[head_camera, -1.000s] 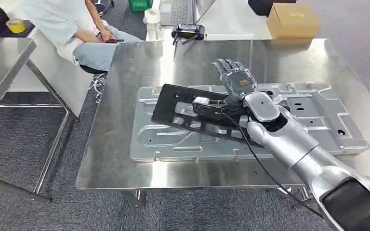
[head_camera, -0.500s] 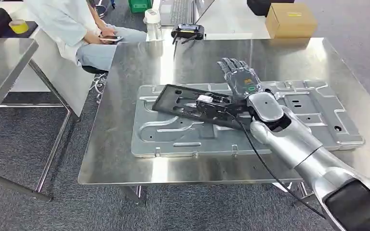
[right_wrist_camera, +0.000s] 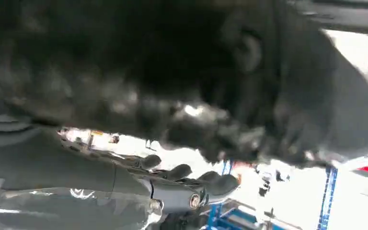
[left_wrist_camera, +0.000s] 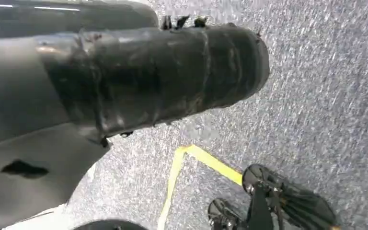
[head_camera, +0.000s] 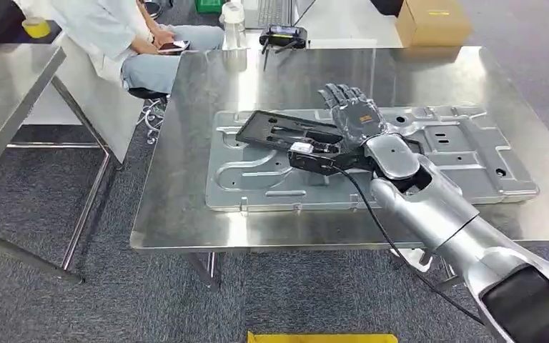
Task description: Take the parts from the cabinet and place them on the table.
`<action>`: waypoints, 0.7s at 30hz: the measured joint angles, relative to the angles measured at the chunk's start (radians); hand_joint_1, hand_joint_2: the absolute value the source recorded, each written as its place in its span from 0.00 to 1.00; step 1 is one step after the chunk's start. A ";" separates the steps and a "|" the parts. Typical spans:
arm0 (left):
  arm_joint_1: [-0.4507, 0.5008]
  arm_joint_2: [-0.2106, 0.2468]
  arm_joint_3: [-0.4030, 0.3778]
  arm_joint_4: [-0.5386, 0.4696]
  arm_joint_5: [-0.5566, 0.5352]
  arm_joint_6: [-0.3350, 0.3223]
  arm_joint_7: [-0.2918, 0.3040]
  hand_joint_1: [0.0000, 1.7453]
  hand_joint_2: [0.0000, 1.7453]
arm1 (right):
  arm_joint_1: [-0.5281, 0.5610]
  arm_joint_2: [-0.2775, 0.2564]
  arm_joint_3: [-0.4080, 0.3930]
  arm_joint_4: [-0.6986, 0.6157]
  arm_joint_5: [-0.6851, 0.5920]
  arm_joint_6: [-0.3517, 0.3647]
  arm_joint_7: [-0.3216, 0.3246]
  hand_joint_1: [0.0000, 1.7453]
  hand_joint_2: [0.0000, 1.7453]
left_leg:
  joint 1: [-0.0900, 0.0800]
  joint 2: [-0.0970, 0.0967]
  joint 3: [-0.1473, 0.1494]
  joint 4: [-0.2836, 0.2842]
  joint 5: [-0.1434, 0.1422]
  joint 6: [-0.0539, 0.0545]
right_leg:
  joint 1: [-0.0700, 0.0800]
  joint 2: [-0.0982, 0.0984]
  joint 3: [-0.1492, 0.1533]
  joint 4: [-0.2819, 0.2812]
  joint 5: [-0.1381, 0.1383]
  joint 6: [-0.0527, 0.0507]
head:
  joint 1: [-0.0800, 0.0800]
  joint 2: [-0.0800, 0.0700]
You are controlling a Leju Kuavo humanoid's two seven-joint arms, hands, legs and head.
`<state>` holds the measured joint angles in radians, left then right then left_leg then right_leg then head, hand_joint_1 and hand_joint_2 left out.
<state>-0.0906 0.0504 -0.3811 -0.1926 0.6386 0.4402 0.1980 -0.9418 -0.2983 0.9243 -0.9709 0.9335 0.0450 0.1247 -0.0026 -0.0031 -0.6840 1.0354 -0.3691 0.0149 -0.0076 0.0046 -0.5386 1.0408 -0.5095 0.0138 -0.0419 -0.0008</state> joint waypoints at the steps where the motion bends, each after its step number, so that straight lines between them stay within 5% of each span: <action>1: 0.000 0.000 0.000 0.000 0.000 -0.003 0.002 0.00 0.00 | 0.000 0.000 0.001 0.000 0.000 0.005 0.000 0.00 0.00 | 0.003 0.000 -0.001 -0.005 0.010 -0.005 | 0.004 0.000 -0.004 0.004 0.007 -0.006 | -0.001 0.000; 2: 0.003 0.001 0.000 0.001 0.000 -0.005 0.005 0.00 0.00 | 0.004 0.000 0.002 -0.001 0.001 0.006 0.000 0.00 0.00 | -0.003 -0.003 -0.006 -0.009 0.020 -0.013 | -0.006 -0.001 -0.013 -0.006 0.021 -0.016 | -0.001 0.000; 3: 0.004 0.002 0.000 0.001 0.000 -0.008 0.005 0.00 0.00 | 0.002 0.001 0.003 -0.003 0.001 0.006 -0.001 0.00 0.00 | 0.004 -0.003 -0.015 0.002 -0.002 -0.018 | -0.010 -0.005 -0.020 -0.009 0.035 -0.022 | 0.003 0.000; 6: 0.003 0.004 0.000 0.001 0.000 -0.010 0.007 0.00 0.00 | 0.002 0.002 0.004 -0.007 0.003 0.007 0.000 0.00 0.00 | 0.010 -0.001 -0.072 0.172 -0.166 -0.036 | -0.012 -0.008 -0.057 -0.011 0.065 -0.038 | -0.006 0.000; 8: 0.004 0.006 0.000 0.001 0.000 -0.011 0.008 0.00 0.00 | 0.003 0.003 0.006 -0.007 0.003 0.008 0.000 0.00 0.00 | 0.015 -0.001 -0.087 0.288 -0.204 -0.044 | -0.012 -0.008 -0.086 -0.010 0.087 -0.036 | -0.009 0.000; 10: 0.001 0.006 0.000 0.001 0.000 -0.011 0.008 0.00 0.00 | 0.004 0.002 0.008 -0.007 0.003 0.010 0.000 0.00 0.00 | 0.017 -0.001 -0.032 0.256 -0.146 -0.047 | -0.015 -0.008 -0.114 -0.009 0.108 -0.030 | -0.010 0.000; 12: -0.001 0.006 0.000 0.001 0.000 -0.013 0.008 0.00 0.00 | 0.004 0.002 0.008 -0.008 0.003 0.014 -0.001 0.00 0.00 | 0.018 -0.001 0.089 0.108 -0.106 -0.043 | -0.017 -0.008 -0.135 -0.009 0.127 -0.021 | -0.010 0.000; 14: -0.004 0.010 0.000 0.001 0.000 -0.013 0.008 0.00 0.00 | 0.001 0.001 0.007 -0.013 0.003 0.014 -0.001 0.00 0.00 | 0.007 -0.004 0.180 -0.036 -0.155 -0.031 | -0.015 -0.010 -0.144 -0.007 0.141 -0.008 | -0.008 0.000; 17: -0.003 0.013 0.000 0.001 0.000 -0.013 0.008 0.00 0.00 | 0.000 0.002 0.011 -0.015 0.004 0.016 -0.001 0.00 0.00 | 0.001 -0.004 0.156 -0.029 -0.132 -0.009 | -0.018 -0.010 -0.141 -0.024 0.172 0.012 | -0.008 0.000; 18: -0.002 0.013 0.000 0.002 0.000 -0.013 0.008 0.00 0.00 | 0.001 0.000 0.011 -0.015 0.004 0.017 -0.001 0.00 0.00 | 0.016 0.002 0.156 -0.044 -0.114 0.002 | -0.017 -0.009 -0.148 -0.020 0.166 0.016 | -0.009 0.000; 19: -0.004 0.013 0.000 0.002 0.000 -0.013 0.009 0.00 0.00 | 0.000 0.000 0.011 -0.015 0.004 0.019 -0.001 0.00 0.00 | 0.011 0.004 0.150 -0.046 -0.101 0.007 | -0.018 -0.006 -0.159 0.000 0.126 0.018 | -0.008 0.000; 20: -0.005 0.013 0.000 0.002 0.000 -0.013 0.009 0.00 0.00 | -0.001 0.000 0.012 -0.016 0.004 0.022 -0.003 0.00 0.00 | 0.011 0.006 0.137 -0.046 -0.089 0.023 | -0.019 -0.006 -0.176 0.056 0.059 0.017 | -0.003 0.000; 21: -0.005 0.013 0.000 0.001 0.000 -0.013 0.009 0.00 0.00 | 0.000 0.000 0.013 -0.016 0.004 0.023 -0.003 0.00 0.00 | 0.010 0.006 0.123 -0.045 -0.079 0.024 | -0.018 -0.006 -0.195 0.135 -0.003 0.018 | -0.001 0.000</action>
<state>-0.0952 0.0633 -0.3811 -0.1915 0.6386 0.4269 0.2068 -0.9420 -0.2987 0.9369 -0.9865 0.9373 0.0675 0.1217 0.0074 0.0033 -0.5614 0.9907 -0.4478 0.0387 -0.0259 -0.0010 -0.7341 1.1755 -0.5128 0.0322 -0.0431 -0.0008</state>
